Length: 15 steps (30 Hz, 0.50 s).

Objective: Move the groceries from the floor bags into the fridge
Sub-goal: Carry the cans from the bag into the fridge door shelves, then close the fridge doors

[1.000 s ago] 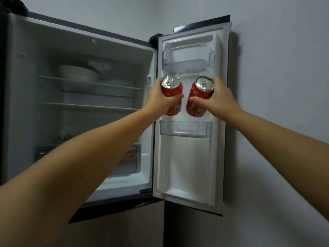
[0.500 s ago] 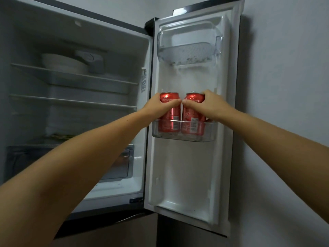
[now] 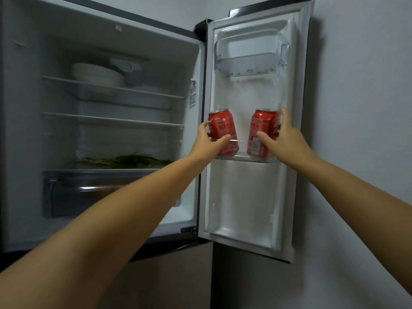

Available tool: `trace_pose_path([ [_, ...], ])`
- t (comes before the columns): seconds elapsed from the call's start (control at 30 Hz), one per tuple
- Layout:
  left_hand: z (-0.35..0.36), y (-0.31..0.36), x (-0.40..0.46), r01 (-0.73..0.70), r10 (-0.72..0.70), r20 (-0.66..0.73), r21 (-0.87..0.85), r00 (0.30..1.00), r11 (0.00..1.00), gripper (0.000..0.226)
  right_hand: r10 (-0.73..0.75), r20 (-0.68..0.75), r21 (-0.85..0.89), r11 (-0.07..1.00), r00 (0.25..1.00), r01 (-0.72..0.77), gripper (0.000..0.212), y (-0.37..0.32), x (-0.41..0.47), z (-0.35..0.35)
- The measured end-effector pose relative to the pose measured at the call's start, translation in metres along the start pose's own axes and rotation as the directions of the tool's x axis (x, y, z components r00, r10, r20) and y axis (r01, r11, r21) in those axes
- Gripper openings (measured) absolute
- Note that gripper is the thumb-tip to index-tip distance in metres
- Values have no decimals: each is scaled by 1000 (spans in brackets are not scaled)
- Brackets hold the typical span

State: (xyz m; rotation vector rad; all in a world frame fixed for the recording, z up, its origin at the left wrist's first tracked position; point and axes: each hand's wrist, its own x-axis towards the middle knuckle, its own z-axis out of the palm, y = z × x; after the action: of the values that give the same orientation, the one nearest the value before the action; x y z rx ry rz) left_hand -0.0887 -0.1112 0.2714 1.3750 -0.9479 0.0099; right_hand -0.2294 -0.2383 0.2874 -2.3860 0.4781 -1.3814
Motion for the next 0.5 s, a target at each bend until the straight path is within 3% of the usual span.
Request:
trace_pose_path([
  [0.1,-14,1,-30,26,-29,34,92,999,995,82,21,-106,-16,1000,994,-23,82,-12,-27,5],
  [0.2,-50,-4,-69,34,-42,41,173,998,984,73,-29,-144,-70,997,989,19,75,-39,-58,23],
  [0.37,-157,-15,-148,20,15,-90,374,996,927,55,-166,54,76,984,985,161,64,-112,-121,92],
  [0.5,-260,-15,-225,-22,203,-197,664,959,748,45,-327,234,234,933,915,274,55,-188,-187,179],
])
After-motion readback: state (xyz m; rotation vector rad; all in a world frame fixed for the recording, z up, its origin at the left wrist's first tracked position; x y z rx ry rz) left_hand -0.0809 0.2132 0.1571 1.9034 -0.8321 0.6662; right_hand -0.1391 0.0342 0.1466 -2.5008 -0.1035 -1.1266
